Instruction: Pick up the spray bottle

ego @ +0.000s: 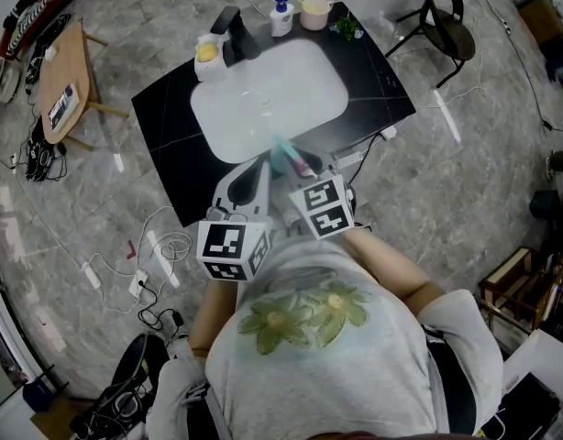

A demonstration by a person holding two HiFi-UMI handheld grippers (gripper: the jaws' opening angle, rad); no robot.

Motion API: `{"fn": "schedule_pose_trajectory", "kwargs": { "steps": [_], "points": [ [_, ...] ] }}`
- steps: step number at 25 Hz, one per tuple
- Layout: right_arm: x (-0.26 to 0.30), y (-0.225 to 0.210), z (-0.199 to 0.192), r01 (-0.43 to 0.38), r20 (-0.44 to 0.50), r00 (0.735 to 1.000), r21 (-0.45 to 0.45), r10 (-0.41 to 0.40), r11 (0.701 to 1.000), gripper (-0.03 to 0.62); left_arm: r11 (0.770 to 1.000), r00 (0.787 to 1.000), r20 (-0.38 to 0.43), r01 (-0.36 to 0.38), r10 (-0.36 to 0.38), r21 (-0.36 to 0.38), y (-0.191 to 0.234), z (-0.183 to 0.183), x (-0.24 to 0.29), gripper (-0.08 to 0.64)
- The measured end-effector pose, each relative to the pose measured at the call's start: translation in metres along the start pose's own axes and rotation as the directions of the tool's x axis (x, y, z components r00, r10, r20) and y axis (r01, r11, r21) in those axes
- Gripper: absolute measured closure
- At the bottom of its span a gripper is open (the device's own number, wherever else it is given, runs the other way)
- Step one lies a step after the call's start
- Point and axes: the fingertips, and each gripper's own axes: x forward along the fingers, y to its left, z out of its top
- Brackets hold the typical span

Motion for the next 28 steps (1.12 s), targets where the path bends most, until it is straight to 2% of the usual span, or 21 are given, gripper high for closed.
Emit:
{"fn": "schedule_pose_trajectory", "kwargs": {
  "steps": [28],
  "points": [
    [-0.024, 0.001, 0.027, -0.01, 0.065, 0.998, -0.002, 0.01, 1.0, 0.52, 0.999, 1.0, 0.0, 0.028, -0.028, 0.024, -0.004, 0.004, -0.001, 0.552]
  ]
}}
